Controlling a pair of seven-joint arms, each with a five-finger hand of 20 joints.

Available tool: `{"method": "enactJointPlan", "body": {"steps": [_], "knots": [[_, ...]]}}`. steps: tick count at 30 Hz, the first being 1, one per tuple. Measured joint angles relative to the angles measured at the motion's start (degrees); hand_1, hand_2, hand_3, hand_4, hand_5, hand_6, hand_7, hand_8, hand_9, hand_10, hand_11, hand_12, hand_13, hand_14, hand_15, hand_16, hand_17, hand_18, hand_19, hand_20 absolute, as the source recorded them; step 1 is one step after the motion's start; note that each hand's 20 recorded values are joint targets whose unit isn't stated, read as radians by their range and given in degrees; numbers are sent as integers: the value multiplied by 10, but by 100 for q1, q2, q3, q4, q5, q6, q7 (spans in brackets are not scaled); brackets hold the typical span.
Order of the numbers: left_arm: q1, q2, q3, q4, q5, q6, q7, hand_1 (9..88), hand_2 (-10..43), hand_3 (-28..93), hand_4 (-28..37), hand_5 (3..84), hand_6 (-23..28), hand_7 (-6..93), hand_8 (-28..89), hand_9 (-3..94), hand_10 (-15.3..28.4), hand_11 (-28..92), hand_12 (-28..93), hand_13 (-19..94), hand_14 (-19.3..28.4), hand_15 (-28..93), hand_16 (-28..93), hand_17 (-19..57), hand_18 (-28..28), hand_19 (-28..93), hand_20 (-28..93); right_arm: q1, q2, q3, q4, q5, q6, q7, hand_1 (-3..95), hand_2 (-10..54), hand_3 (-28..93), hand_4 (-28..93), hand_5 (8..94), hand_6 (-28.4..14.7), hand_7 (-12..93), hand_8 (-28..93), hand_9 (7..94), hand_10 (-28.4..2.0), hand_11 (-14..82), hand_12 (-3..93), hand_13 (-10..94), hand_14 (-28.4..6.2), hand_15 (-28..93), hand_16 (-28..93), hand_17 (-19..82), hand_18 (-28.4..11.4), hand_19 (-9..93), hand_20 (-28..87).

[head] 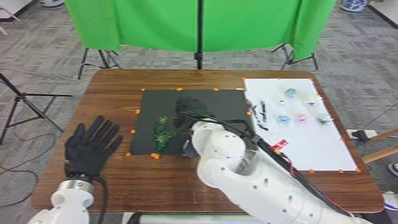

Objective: Arrange flowers

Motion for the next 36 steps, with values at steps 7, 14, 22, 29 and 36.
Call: {"method": "enactJointPlan", "body": {"steps": [7, 14, 22, 29, 36], "knots": [[-51, 76, 48, 3, 3, 43, -63, 264, 128, 743, -283, 415, 59, 174, -120, 355, 139, 234, 82, 263, 132, 337, -78, -45, 113, 243, 103, -146, -210, 13, 50, -28, -28, 614, 608, -65, 621, -215, 731, -41, 370, 222, 844, -127, 367, 410, 771, -136, 492, 253, 390, -284, 825, 239], [-35, 101, 53, -7, 7, 80, -93, 264, 128, 742, -283, 415, 59, 173, -119, 354, 139, 234, 82, 262, 133, 336, -79, -44, 112, 241, 103, -251, -253, 47, 94, -20, 93, 816, 599, -68, 627, -214, 733, -39, 364, 228, 870, -125, 371, 339, 810, -121, 452, 262, 413, -284, 832, 239], [39, 97, 24, -17, 6, 80, -88, 264, 129, 742, -283, 414, 60, 172, -118, 352, 139, 231, 82, 261, 132, 332, -78, -44, 112, 239, 103, -378, -245, 97, 113, -31, 673, 1006, 591, -66, 637, -220, 728, -38, 364, 227, 867, -127, 362, 338, 814, -120, 442, 262, 426, -284, 833, 230], [82, 91, 23, -19, 5, 81, -91, 264, 130, 741, -283, 413, 60, 169, -117, 351, 139, 226, 83, 260, 132, 325, -76, -44, 112, 237, 104, -642, -215, 130, 115, -179, 1649, 1149, 580, -67, 656, -223, 717, -41, 381, 220, 864, -128, 371, 343, 808, -124, 449, 271, 417, -284, 844, 228], [235, 85, -116, -106, 0, 93, -59, 264, 130, 741, -283, 412, 61, 166, -115, 352, 139, 222, 88, 260, 132, 317, -71, -42, 111, 231, 104, -708, -29, -6, -5, -547, 1916, 1170, 564, -73, 671, -220, 703, -48, 394, 213, 845, -127, 379, 378, 781, -136, 476, 270, 398, -284, 847, 231]]}}
